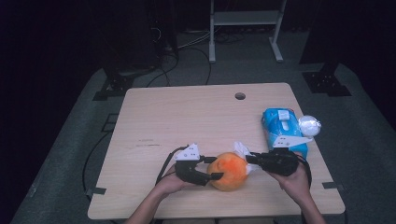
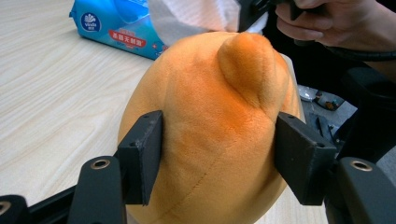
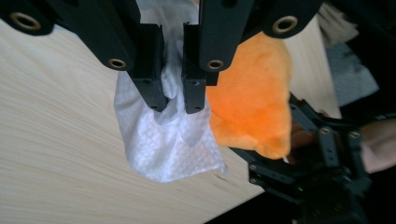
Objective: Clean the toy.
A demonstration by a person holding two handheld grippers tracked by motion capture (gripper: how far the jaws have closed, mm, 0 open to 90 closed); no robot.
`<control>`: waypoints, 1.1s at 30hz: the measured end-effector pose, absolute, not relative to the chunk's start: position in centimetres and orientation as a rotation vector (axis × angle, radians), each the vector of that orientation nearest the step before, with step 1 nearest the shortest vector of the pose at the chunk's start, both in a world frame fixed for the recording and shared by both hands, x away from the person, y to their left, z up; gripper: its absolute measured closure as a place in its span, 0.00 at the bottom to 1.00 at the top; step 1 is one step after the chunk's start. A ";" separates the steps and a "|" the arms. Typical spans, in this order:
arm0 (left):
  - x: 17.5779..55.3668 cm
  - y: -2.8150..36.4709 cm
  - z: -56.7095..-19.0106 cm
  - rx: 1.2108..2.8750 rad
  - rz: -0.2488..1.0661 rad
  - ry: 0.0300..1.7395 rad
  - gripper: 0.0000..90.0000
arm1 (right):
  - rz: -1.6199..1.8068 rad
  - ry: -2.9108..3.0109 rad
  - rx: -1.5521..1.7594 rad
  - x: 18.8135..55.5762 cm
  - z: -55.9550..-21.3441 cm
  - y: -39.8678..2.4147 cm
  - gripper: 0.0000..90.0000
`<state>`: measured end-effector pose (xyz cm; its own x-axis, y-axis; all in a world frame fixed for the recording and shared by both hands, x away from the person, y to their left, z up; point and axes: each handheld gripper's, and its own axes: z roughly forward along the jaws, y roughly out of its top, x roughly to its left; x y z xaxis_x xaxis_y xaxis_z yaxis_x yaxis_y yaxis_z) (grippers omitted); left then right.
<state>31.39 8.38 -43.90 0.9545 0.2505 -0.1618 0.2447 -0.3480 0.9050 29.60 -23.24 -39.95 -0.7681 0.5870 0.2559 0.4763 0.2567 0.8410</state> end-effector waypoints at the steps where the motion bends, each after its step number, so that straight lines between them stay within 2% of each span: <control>1: 31.3 8.3 -43.9 1.939 0.007 0.360 0.41 | 1.573 2.401 1.019 29.5 -39.8 -23.3 0.90; 9: 30.9 7.3 -43.8 1.941 0.022 0.331 0.39 | 1.640 2.432 0.805 27.8 -37.5 -19.8 0.89; 11: 31.0 7.4 -43.9 1.946 0.021 0.336 0.29 | 1.544 2.465 0.817 28.2 -38.5 -19.2 0.89; 13: 31.1 7.3 -44.1 1.960 0.011 0.344 0.18 | 1.613 2.495 0.867 28.7 -39.4 -19.6 0.89; 16: 31.3 7.0 -44.7 1.951 -0.013 0.354 0.12 | 1.594 2.495 0.859 28.6 -39.2 -19.7 0.89; 18: 31.4 7.0 -44.8 1.946 -0.025 0.350 0.17 | 1.571 2.472 0.827 28.0 -38.5 -19.3 0.89; 19: 31.3 7.0 -44.6 1.946 -0.012 0.338 0.25 | 1.593 2.465 0.780 27.4 -37.8 -18.7 0.89; 23: 30.7 6.3 -44.2 1.956 0.036 0.322 0.37 | 1.586 2.482 0.691 26.5 -37.1 -17.0 0.89; 24: 30.5 6.2 -44.1 1.963 0.062 0.311 0.37 | 1.541 2.489 0.671 26.3 -37.1 -16.4 0.89; 25: 30.3 6.2 -43.9 1.970 0.075 0.313 0.44 | 1.449 2.482 0.669 26.3 -37.4 -16.0 0.89; 33: 30.7 6.7 -43.5 1.947 0.026 0.355 0.48 | 1.493 2.422 0.768 27.1 -37.4 -18.5 0.89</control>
